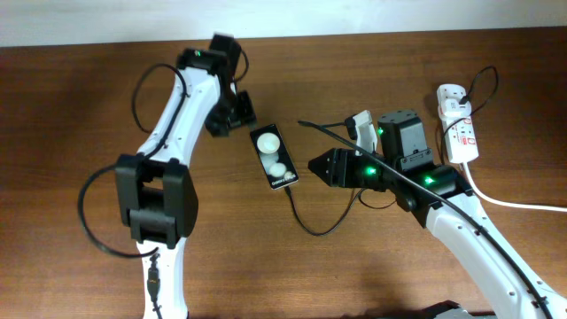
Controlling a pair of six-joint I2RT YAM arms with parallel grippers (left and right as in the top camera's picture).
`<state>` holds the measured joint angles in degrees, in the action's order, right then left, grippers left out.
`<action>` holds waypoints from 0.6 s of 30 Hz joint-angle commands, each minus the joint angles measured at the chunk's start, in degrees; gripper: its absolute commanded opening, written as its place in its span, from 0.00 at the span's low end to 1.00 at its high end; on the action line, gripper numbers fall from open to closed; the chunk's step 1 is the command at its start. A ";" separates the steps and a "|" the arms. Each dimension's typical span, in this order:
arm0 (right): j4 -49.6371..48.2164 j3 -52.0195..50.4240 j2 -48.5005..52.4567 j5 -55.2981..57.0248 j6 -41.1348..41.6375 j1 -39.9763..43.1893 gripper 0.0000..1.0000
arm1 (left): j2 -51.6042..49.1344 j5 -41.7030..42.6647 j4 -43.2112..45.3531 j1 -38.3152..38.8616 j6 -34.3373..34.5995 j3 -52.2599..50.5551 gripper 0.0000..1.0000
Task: Plug charger to phone and switch on socket
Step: 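Release the phone on the table and raise the left gripper away, then move the right gripper over the power strip's orange switch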
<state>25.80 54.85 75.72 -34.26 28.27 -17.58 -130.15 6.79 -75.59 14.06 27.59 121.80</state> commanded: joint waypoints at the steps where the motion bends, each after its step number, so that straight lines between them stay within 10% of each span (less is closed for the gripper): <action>1: 2.40 2.56 -0.44 3.02 -1.62 1.42 0.53 | 1.42 -2.14 -3.98 -0.63 -4.92 11.65 0.56; 13: 20.41 15.32 -0.59 5.66 -12.04 19.15 0.42 | 13.22 -2.25 -8.70 -2.49 -10.60 30.71 0.58; 16: 23.21 18.47 -0.59 5.64 -13.77 24.96 0.34 | 16.33 -3.89 -9.14 -3.61 -10.58 30.71 0.96; 18: 24.98 20.74 -0.57 5.62 -14.82 29.49 0.27 | 17.49 -5.44 -9.64 -4.13 -10.58 30.71 0.99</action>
<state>49.15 71.61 75.70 -29.36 16.78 6.31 -114.65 4.49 -84.53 11.00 17.76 151.96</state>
